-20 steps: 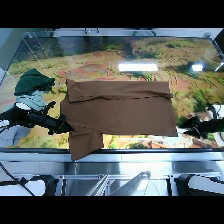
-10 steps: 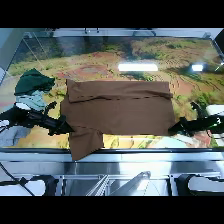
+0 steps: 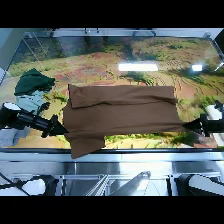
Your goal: Fold the shirts.
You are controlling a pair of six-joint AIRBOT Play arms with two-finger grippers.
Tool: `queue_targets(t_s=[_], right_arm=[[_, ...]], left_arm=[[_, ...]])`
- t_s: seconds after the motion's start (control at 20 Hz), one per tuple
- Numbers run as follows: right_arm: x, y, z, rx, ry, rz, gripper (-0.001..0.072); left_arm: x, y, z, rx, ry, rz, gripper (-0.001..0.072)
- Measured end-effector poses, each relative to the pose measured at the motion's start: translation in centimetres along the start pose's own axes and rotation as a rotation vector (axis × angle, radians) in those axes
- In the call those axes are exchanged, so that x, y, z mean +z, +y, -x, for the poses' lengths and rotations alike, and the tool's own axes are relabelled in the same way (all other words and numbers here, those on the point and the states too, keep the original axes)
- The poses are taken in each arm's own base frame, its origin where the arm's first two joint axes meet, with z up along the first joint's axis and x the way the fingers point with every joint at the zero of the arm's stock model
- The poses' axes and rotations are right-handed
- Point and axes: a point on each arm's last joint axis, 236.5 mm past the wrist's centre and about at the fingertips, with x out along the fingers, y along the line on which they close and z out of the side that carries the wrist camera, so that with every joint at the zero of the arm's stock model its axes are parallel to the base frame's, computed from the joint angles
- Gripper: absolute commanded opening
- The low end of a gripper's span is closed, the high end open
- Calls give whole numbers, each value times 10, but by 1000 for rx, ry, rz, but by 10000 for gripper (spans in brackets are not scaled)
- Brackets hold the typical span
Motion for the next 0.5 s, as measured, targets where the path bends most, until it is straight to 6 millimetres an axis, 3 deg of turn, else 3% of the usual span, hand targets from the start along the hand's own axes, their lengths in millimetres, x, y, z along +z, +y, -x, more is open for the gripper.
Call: queue_targets(t_s=[0.2, 0.35, 0.5], right_arm=[[2, 6, 1, 9, -8, 10, 20], [15, 16, 1, 28, -51, 25, 20], [44, 33, 4, 54, -126, 66, 20]], left_arm=[[0, -3, 7, -10, -6, 3, 30], [20, -35, 24, -71, -70, -71, 30], [51, -76, 50, -126, -136, -170, 30]])
